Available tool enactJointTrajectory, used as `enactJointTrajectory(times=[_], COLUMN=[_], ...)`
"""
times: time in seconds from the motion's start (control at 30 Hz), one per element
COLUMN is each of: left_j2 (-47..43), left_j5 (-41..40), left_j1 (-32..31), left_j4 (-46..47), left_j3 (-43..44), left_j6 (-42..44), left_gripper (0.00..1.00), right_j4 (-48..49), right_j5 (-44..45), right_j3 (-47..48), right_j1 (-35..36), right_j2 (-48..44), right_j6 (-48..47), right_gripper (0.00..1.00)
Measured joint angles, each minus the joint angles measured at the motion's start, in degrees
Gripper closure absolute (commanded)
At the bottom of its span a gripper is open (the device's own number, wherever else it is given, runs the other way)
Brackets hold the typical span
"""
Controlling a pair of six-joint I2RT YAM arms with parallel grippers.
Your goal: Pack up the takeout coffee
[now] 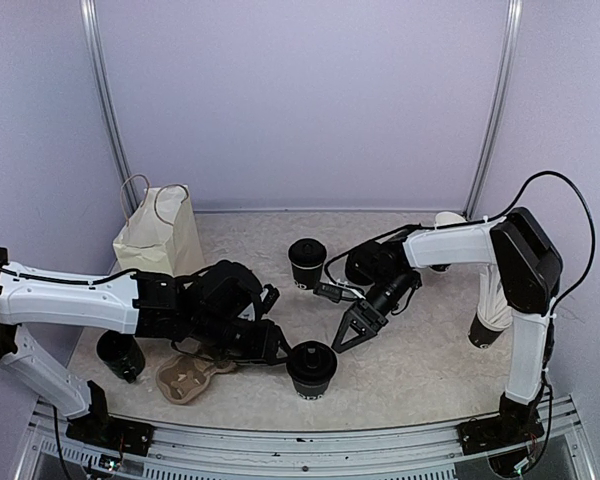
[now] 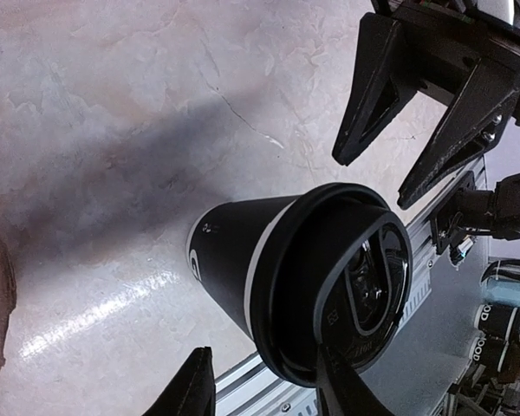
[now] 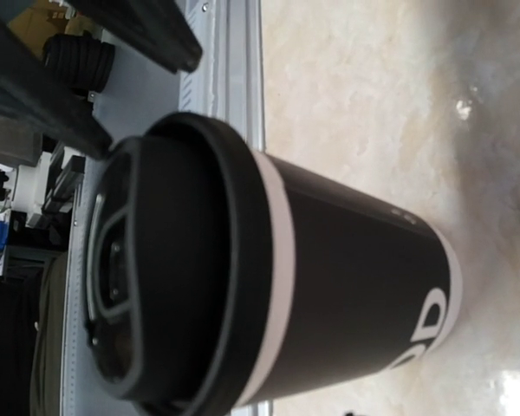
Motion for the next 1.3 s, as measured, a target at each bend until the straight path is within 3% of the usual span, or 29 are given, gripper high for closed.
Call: enactJointTrajectory(times=[0.33, 0.8, 1.3], left_j2=[0.4, 3.0, 2.5], left_j5=[0.4, 2.5, 1.0], left_j1=[0.0, -0.3, 0.3], left_j4=[0.7, 4.4, 16.3], left_j3=[0.0, -0.5, -6.2], left_j6=[0.2, 1.5, 7.2], left_gripper=[0.62, 0.72, 0.73], right_j4=[-0.1, -0.1, -1.2], right_j5=[-0.1, -0.7, -2.3], right_j3=[0.3, -0.1, -2.0], right_j1=[0.5, 1.0, 0.6], right_j2=[0.3, 1.1, 0.8], right_j6=[0.0, 3.3, 5.8], right_gripper=[0.61, 0.69, 0.7])
